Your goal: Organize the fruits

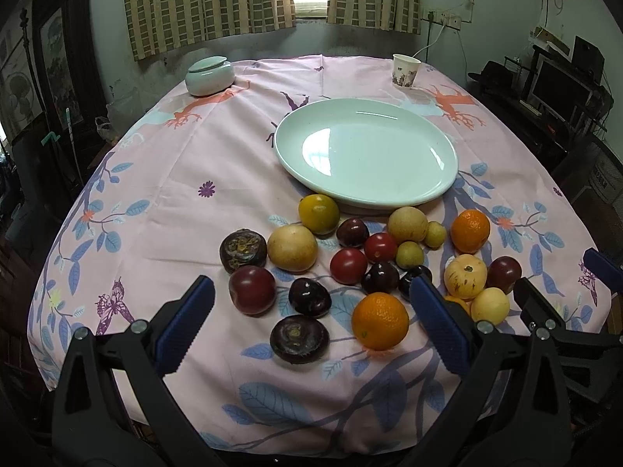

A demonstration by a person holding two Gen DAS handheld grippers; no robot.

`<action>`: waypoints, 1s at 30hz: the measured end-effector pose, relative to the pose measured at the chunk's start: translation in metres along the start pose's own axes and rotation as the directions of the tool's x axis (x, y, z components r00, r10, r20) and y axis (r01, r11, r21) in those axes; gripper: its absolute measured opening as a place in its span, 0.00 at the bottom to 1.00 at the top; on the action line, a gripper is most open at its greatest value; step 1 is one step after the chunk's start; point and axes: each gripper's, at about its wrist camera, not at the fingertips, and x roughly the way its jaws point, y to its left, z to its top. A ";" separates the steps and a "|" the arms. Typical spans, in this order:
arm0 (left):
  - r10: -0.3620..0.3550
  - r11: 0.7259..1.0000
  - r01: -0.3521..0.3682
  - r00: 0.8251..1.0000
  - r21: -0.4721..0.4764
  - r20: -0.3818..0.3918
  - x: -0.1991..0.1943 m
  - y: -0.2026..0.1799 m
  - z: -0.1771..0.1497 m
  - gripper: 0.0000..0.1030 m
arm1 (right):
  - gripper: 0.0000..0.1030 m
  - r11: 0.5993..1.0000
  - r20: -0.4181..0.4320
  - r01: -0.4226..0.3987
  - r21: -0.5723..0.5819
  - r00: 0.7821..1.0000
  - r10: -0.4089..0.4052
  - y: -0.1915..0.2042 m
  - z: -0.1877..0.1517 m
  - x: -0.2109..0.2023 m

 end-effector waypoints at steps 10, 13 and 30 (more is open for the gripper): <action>0.002 1.000 -0.002 1.000 -0.003 0.001 0.000 0.000 0.000 0.98 | 0.99 1.000 -0.001 -0.005 0.020 1.000 0.005 -0.004 0.000 0.000; 0.002 1.000 -0.002 1.000 -0.008 0.002 -0.001 0.003 0.001 0.98 | 0.99 1.000 -0.001 -0.006 0.020 1.000 0.006 -0.004 0.000 0.000; -0.005 1.000 0.005 1.000 -0.011 0.002 0.000 0.005 0.000 0.98 | 0.99 1.000 -0.010 -0.007 0.024 1.000 0.007 -0.004 -0.003 0.003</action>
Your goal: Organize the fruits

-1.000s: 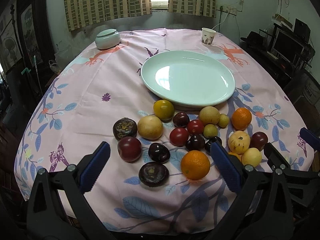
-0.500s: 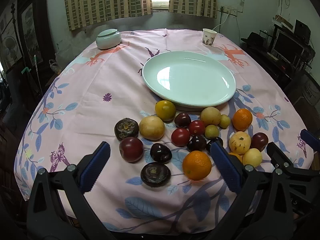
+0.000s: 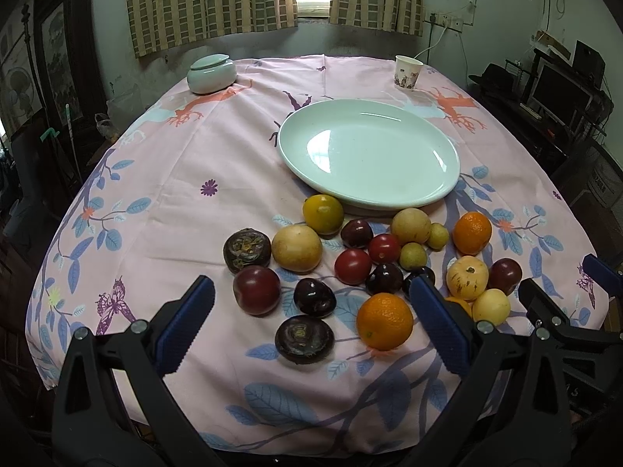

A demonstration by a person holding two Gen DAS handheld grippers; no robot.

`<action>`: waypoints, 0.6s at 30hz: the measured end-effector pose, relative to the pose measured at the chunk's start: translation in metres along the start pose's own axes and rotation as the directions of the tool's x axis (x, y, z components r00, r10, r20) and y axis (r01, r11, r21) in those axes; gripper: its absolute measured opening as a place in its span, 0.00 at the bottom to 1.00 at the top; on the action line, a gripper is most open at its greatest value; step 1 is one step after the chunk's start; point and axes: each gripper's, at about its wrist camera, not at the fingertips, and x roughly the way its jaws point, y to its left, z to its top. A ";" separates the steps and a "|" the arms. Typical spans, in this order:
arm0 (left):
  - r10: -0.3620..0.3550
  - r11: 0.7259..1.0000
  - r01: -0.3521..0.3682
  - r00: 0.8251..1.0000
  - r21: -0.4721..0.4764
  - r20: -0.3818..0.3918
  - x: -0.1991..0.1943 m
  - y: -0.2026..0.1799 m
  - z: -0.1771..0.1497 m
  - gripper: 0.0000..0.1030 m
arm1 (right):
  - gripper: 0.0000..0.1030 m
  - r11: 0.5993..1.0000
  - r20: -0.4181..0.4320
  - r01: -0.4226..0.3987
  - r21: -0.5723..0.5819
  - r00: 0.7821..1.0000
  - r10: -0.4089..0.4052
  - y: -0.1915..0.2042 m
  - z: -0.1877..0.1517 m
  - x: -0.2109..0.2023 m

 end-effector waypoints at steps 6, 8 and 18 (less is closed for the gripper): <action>0.001 1.000 -0.001 1.000 -0.001 0.000 0.000 0.000 0.000 0.98 | 0.99 1.000 0.003 -0.003 -0.006 1.000 0.003 0.000 0.000 0.000; -0.001 1.000 0.001 1.000 0.000 0.000 0.000 0.000 0.000 0.98 | 0.99 1.000 0.003 -0.009 -0.009 1.000 0.009 0.001 0.000 -0.002; -0.015 1.000 0.015 1.000 0.001 0.005 -0.001 0.002 -0.003 0.98 | 0.99 0.996 0.017 -0.091 0.002 0.996 0.091 0.002 0.002 -0.008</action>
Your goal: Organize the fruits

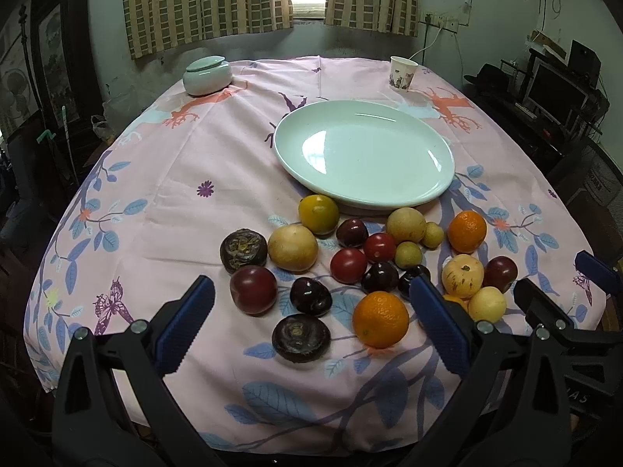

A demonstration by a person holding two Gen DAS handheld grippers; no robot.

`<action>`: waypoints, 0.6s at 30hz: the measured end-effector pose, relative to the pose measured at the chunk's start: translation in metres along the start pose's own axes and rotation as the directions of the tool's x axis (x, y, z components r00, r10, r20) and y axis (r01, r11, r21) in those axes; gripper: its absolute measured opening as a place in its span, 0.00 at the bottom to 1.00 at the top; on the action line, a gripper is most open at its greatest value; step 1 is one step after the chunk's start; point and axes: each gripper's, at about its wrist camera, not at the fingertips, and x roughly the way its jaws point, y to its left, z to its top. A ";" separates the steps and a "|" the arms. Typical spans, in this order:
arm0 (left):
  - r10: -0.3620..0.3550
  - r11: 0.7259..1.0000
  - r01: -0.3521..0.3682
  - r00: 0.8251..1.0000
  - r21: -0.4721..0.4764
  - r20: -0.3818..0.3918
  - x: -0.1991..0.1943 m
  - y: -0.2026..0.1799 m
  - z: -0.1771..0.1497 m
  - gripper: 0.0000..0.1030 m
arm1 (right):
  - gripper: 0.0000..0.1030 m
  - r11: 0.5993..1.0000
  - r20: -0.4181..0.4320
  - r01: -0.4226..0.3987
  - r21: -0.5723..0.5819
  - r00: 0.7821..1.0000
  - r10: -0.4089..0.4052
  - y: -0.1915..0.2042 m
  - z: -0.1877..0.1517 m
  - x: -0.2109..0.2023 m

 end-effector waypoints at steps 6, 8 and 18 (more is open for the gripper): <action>0.015 1.000 -0.016 1.000 -0.015 -0.009 0.000 0.005 -0.001 0.98 | 0.99 1.000 0.034 -0.004 -0.025 0.999 0.005 0.003 0.001 -0.005; 0.007 1.000 -0.007 1.000 -0.018 -0.010 -0.001 0.007 -0.001 0.98 | 0.99 0.999 0.040 -0.023 -0.026 0.999 0.024 0.003 0.001 -0.006; 0.016 0.999 -0.019 0.999 -0.043 -0.051 0.013 0.030 -0.003 0.98 | 0.99 0.994 -0.004 -0.108 0.013 0.994 0.108 -0.011 -0.003 0.010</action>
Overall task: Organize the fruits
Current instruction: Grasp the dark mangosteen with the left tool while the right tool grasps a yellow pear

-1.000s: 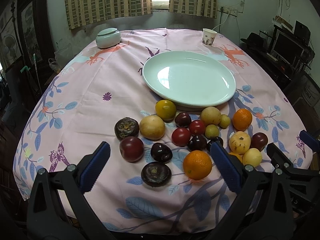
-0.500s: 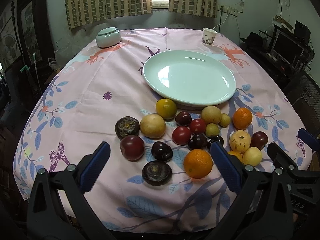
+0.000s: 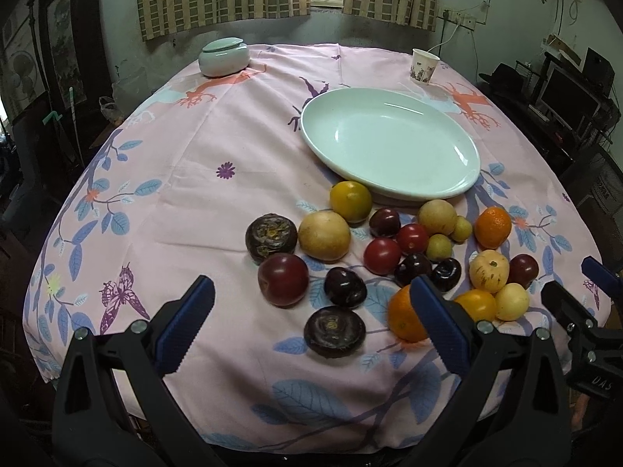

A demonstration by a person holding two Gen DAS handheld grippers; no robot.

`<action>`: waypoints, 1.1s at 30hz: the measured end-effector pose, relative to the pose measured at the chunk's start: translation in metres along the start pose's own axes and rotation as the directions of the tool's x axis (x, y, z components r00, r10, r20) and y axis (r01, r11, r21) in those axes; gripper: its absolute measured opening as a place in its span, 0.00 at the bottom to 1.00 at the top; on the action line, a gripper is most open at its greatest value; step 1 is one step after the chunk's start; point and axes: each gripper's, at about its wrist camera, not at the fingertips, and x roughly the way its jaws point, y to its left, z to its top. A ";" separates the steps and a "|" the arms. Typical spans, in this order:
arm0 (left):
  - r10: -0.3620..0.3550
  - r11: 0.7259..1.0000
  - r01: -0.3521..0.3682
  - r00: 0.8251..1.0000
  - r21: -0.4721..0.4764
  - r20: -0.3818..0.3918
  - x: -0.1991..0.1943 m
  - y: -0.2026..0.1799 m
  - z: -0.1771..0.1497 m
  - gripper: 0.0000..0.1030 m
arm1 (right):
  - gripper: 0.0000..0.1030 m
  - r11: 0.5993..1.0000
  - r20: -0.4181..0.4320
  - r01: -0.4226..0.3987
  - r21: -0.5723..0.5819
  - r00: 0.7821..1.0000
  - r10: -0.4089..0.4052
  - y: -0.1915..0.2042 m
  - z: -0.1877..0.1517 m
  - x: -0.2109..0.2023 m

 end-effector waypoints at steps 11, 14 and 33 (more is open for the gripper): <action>0.006 1.000 -0.005 0.997 0.021 -0.076 0.022 0.016 -0.023 0.98 | 0.99 0.998 -0.089 -0.031 0.050 0.995 0.036 -0.025 -0.012 0.011; 0.013 0.999 -0.011 0.996 0.031 -0.088 0.025 0.015 -0.028 0.98 | 0.97 0.997 -0.088 -0.066 0.029 0.994 0.068 -0.018 -0.020 0.006; 0.004 1.000 0.000 0.990 0.029 -0.138 0.033 0.016 -0.043 0.98 | 0.41 0.994 -0.180 -0.105 0.009 0.978 0.105 0.002 -0.032 0.057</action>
